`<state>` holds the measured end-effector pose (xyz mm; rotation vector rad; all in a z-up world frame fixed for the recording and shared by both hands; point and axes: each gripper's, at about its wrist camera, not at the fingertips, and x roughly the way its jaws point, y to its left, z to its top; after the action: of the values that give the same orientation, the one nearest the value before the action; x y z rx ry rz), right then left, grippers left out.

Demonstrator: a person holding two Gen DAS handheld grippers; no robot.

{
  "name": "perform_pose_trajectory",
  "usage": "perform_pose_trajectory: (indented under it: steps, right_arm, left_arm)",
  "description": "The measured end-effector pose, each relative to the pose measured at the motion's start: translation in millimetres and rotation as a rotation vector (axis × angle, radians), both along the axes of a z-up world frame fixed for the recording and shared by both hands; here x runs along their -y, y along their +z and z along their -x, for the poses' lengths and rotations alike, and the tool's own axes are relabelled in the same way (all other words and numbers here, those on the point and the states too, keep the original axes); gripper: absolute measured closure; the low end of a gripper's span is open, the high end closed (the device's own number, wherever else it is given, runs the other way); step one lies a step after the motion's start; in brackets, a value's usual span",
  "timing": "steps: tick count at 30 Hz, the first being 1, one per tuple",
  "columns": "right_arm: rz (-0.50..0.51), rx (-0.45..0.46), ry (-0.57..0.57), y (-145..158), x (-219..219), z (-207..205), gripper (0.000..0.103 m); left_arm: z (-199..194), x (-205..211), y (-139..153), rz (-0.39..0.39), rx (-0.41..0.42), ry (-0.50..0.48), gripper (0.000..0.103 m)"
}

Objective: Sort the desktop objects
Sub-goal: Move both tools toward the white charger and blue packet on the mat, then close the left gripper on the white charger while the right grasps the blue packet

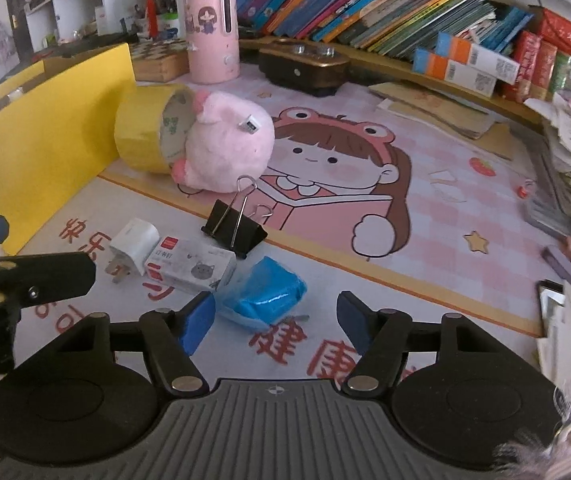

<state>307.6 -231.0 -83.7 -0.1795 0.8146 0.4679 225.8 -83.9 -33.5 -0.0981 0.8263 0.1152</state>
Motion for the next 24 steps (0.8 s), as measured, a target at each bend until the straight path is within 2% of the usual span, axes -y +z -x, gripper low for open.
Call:
perform_pose_trajectory:
  steps: [3,5,7,9,15,18,24]
  right_arm:
    - [-0.017,0.003,0.009,-3,-2,-4,0.042]
    - [-0.028,-0.001,0.022,-4,-3,-6,0.048]
    - [-0.037,0.004,0.049,-4,-4,-5,0.062]
    - [-0.032,0.01,0.06,-4,-5,-4,0.063]
    - [-0.022,0.01,0.024,-4,10,-1,0.061]
    - [-0.016,-0.001,-0.004,-6,16,0,0.052]
    - [-0.029,0.002,-0.016,-1,23,8,0.044]
  left_arm:
    - [-6,-1,-4,-0.014,-0.002,-0.006,0.019]
    - [-13,-2,-9,-0.022,-0.015,-0.012,0.03]
    - [-22,-2,-16,-0.032,-0.032,-0.022,0.038]
    - [-29,-1,-21,-0.035,-0.043,-0.033,0.045]
    - [-43,11,-32,-0.067,-0.037,-0.098,0.057]
    - [-48,15,-33,-0.084,-0.021,-0.124,0.062]
    - [-48,12,-29,-0.072,-0.035,-0.125,0.065]
